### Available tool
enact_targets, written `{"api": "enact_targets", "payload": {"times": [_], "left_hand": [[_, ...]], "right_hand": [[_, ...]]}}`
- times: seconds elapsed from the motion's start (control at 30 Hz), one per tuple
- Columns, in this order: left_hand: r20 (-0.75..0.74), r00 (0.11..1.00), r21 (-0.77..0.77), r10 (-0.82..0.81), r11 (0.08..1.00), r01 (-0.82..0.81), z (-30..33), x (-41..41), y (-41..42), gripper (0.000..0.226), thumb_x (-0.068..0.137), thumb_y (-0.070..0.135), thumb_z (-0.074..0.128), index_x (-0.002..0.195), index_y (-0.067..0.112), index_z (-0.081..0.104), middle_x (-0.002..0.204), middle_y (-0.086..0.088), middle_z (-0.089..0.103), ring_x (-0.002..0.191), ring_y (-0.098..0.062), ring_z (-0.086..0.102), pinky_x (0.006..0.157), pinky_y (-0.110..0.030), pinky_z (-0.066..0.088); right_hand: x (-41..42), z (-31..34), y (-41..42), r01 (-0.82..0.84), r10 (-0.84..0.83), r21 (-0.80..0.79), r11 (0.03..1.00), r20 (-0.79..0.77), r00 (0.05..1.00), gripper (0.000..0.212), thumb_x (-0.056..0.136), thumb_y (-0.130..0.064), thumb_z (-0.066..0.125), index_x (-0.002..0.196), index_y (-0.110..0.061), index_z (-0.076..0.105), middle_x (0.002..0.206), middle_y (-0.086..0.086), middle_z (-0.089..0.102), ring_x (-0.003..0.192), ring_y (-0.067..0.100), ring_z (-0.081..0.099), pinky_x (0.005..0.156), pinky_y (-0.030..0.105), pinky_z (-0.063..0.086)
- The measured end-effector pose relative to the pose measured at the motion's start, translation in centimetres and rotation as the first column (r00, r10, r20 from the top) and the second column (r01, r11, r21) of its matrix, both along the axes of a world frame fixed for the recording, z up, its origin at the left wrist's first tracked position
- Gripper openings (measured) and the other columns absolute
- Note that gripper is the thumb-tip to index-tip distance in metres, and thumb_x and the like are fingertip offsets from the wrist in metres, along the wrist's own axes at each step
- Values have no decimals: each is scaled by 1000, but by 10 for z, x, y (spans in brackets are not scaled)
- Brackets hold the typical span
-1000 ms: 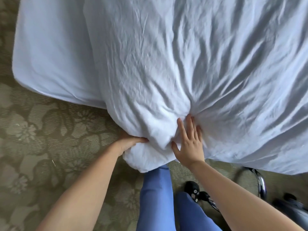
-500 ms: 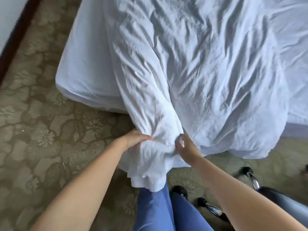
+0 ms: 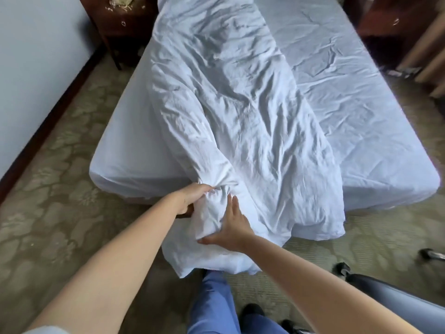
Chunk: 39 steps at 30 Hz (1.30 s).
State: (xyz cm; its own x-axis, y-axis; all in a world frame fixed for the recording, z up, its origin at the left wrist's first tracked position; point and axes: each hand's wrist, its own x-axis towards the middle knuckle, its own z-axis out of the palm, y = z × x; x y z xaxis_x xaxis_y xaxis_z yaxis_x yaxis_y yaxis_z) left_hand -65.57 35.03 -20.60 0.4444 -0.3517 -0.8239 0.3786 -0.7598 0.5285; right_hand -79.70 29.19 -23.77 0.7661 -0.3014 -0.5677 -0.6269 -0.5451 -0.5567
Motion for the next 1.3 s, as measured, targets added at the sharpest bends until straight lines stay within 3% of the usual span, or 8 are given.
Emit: {"api": "enact_targets", "payload": {"times": [0.23,0.4,0.5,0.6,0.73,0.87,1.03,1.3], "left_hand": [[-74,961,-260,267,925,-277,43,6,-54,16,87,26,59,79,12,62,81,-10,65,70,-22,61,62,-27,46],[130,943,-234,307,933,-271,60,52,-67,43,93,43,43,102,8,67,103,-14,67,94,-31,63,84,-36,51],[790,608,83,-84,996,31,63,104,-57,39,85,33,52,118,14,60,126,-11,58,114,-31,55,94,-36,46],[807,359,226,-469,807,545,64,140,-70,106,57,32,80,146,25,25,149,-3,31,135,-24,34,107,-37,37],[793,558,-52,-246,884,464,65,170,-103,83,63,40,78,137,30,41,131,1,58,117,-24,56,92,-36,48],[881,440,15,-175,939,345,81,200,-148,27,85,24,54,108,15,65,112,-12,67,102,-33,61,79,-32,47],[829,527,77,-186,972,221,87,237,-212,26,86,27,53,104,16,68,113,-13,66,105,-34,61,84,-34,48],[814,567,44,-127,986,158,102,319,-285,27,88,30,51,98,11,67,109,-14,67,101,-34,62,79,-32,47]], "right_hand": [[25,46,-45,279,-243,-285,917,154,958,107,76,-31,68,150,-28,-9,140,7,40,125,26,47,102,38,37],[73,87,-97,78,43,-657,750,167,985,32,80,-11,51,111,-15,43,95,7,67,89,27,65,85,37,33],[114,110,-119,-22,179,-753,658,128,976,29,74,-4,53,101,-14,50,95,9,69,88,27,65,87,38,30],[156,131,-133,-118,327,-821,558,87,941,29,73,-4,57,100,-14,55,95,9,70,94,27,65,93,38,29],[196,142,-159,1,296,-870,493,169,940,23,73,-7,55,93,-17,58,89,4,70,95,26,63,106,39,22],[212,132,-177,326,76,-770,549,434,898,42,75,-17,51,116,-21,56,112,6,64,113,27,55,108,43,12],[228,123,-228,10,-51,-647,762,-44,998,137,62,-58,77,144,-31,-30,156,18,-19,146,31,-18,114,54,-12],[322,127,-311,232,-129,-756,612,194,973,47,88,-8,47,130,-22,32,102,7,69,98,27,63,92,40,33]]}}
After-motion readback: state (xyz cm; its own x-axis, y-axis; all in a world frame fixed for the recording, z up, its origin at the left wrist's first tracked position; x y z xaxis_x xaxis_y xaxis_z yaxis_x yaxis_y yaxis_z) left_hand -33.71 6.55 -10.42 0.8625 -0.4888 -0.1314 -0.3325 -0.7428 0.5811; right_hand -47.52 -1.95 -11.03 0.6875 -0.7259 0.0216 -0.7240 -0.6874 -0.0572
